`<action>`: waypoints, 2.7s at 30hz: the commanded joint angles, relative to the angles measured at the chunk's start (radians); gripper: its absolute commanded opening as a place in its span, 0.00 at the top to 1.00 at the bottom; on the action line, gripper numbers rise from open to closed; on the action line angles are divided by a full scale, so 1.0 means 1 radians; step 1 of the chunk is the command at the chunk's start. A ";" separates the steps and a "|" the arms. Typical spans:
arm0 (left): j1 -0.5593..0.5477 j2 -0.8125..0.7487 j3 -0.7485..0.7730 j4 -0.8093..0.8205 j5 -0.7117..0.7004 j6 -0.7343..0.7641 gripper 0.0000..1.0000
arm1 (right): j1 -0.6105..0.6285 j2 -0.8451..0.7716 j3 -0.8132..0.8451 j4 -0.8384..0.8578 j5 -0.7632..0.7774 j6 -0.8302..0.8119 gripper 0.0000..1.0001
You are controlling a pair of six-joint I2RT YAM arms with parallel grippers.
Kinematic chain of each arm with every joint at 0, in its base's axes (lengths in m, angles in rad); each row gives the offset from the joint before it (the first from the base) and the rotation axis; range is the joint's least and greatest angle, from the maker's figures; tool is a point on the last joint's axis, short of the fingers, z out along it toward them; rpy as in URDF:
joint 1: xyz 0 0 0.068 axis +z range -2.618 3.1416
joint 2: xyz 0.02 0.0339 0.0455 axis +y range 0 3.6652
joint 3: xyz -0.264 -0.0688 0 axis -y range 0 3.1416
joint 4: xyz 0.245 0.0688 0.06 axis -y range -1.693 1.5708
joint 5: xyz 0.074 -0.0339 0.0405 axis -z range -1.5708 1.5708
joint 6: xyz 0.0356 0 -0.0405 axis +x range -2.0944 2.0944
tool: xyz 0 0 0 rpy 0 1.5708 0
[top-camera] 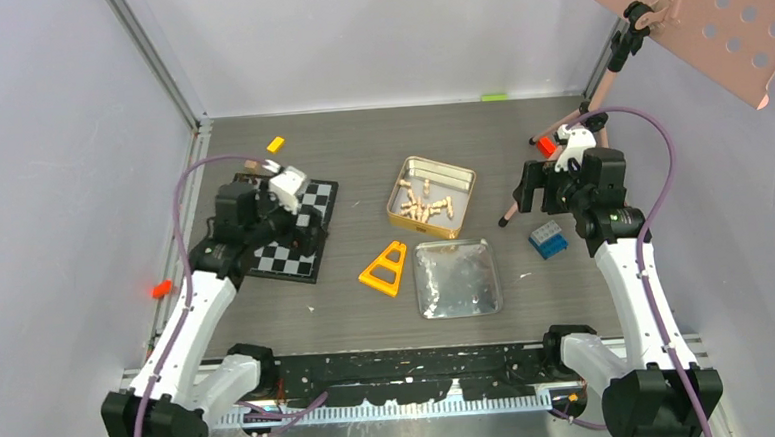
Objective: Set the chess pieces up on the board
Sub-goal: Move the distractor to the center of the board, then move the lid to the center of the board.
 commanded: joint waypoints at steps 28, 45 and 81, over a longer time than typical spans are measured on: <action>-0.596 0.750 0.207 -0.026 -0.410 0.118 0.42 | -0.011 0.014 -0.004 -0.037 -0.139 -0.078 0.00; -0.336 0.824 0.369 -0.087 -0.516 0.020 0.97 | -0.011 0.039 0.001 -0.042 -0.128 -0.087 0.00; -0.358 0.919 0.769 -0.188 -0.319 -0.078 0.07 | 0.384 0.373 -0.150 -0.089 0.105 -0.430 0.21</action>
